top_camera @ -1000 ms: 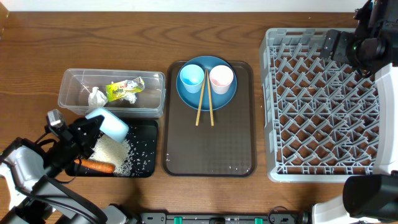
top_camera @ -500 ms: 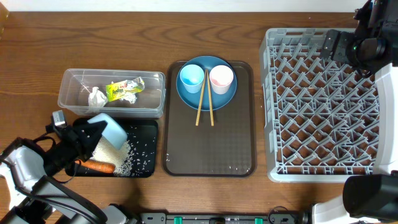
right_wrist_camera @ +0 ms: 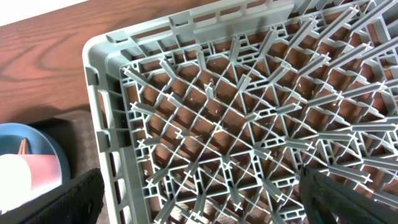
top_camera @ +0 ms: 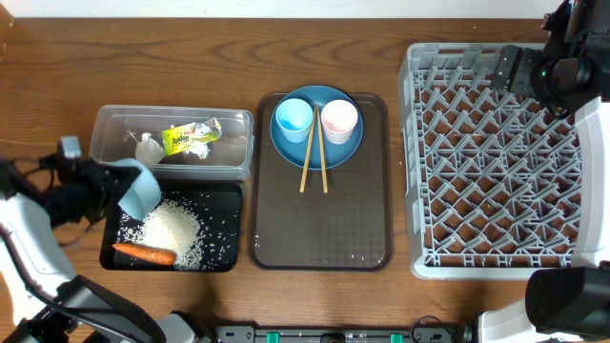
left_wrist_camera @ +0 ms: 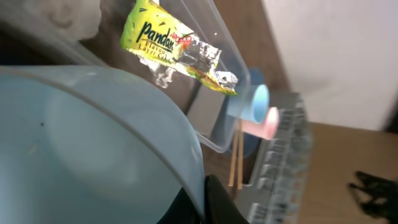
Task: Sort waste into correct bins and load items into the dishwasher rack
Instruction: 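Carry the empty bowl back and set it on the brown tray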
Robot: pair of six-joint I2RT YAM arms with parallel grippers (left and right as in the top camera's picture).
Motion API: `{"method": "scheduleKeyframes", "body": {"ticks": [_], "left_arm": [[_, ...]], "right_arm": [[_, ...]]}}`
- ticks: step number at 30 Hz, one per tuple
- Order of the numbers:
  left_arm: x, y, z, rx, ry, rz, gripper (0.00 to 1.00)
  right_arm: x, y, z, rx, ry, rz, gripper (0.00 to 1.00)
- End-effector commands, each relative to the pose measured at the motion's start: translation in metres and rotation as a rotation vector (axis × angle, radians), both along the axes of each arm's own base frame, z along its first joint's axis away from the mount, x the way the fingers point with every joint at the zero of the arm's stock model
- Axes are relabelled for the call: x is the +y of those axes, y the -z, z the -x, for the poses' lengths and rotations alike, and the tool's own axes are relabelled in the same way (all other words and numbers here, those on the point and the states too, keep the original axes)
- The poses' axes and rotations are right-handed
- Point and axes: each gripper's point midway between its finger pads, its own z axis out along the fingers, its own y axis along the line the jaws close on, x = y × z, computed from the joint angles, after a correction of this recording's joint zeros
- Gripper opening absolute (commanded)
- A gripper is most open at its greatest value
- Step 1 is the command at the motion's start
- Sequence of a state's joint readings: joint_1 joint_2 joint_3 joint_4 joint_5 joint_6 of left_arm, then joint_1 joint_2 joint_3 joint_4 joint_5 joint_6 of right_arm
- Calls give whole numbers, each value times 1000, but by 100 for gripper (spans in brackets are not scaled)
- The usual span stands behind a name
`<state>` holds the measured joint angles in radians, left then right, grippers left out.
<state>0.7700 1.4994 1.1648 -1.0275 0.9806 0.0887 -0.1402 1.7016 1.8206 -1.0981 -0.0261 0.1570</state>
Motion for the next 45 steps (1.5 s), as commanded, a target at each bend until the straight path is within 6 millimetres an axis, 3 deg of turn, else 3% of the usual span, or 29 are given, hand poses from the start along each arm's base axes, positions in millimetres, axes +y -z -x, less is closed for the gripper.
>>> {"method": "scheduleKeyframes", "body": {"ticks": [1, 5, 11, 16, 21, 25, 30, 45], "left_arm": [[-9, -4, -11, 65, 21, -104, 6], [-43, -1, -26, 98, 118, -187, 6], [-117, 15, -30, 157, 326, -341, 6], [-187, 23, -15, 141, 563, -476, 6], [-231, 32, 7, 151, 684, -636, 6], [-264, 34, 27, 118, 800, -665, 6], [-286, 40, 46, 101, 890, -695, 6], [-303, 84, 78, 198, 1041, -774, 7]], "right_arm": [[-1, -7, -2, -20, 8, -2, 99], [-1, -7, -2, -20, 8, -2, 99], [-1, -7, -2, -20, 8, -2, 99], [-1, -7, -2, -20, 8, -2, 99], [-1, -7, -2, -20, 8, -2, 99], [-1, -7, -2, -20, 8, -1, 99], [-1, -7, -2, -20, 8, -2, 99], [-1, -7, -2, -20, 8, -2, 99]]}}
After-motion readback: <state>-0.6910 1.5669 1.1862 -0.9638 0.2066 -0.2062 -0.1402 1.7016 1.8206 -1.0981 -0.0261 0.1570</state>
